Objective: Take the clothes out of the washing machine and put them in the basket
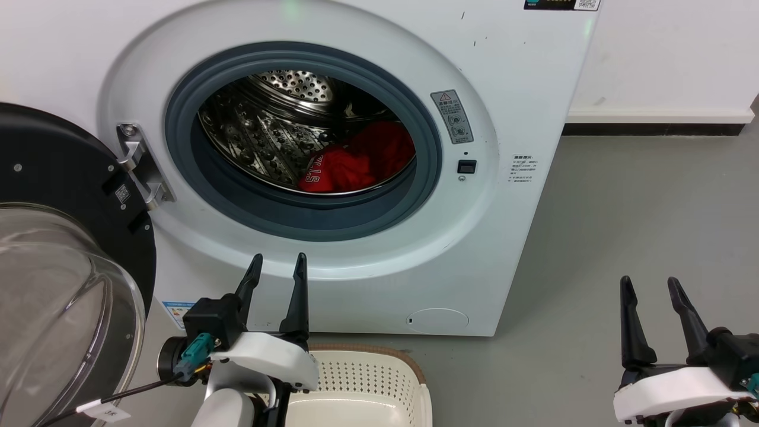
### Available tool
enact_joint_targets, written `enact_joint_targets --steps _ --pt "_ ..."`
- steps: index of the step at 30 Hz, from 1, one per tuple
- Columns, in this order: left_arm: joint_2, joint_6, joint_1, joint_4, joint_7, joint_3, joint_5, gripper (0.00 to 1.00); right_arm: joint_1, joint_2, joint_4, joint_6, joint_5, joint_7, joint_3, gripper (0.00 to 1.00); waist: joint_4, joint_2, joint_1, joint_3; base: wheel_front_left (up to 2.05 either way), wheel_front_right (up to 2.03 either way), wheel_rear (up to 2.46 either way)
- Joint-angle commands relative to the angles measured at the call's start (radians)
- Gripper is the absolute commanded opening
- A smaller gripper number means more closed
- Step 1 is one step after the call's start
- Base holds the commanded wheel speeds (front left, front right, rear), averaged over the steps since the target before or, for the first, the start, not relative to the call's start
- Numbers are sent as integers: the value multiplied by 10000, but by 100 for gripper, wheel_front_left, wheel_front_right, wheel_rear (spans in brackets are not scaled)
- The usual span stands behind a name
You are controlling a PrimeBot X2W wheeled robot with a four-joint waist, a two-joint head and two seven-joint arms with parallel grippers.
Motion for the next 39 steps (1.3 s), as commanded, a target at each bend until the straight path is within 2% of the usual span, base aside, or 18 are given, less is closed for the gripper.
enact_joint_targets --steps 1,24,39 --pt "19 35 -95 -11 -87 -50 190 100 64 -5 -24 -3 -161 -91 -19 100 3 -1 0 0 0 0 0" --pt "19 214 -209 329 -510 -393 1717 100 100 -2 208 -3 -1728 -513 -80 100 46 -1 0 -31 0 0 0" --pt "19 264 -212 474 -505 -342 1618 100 26 0 355 -3 -1447 -498 -82 100 63 -1 0 -7 0 0 0"
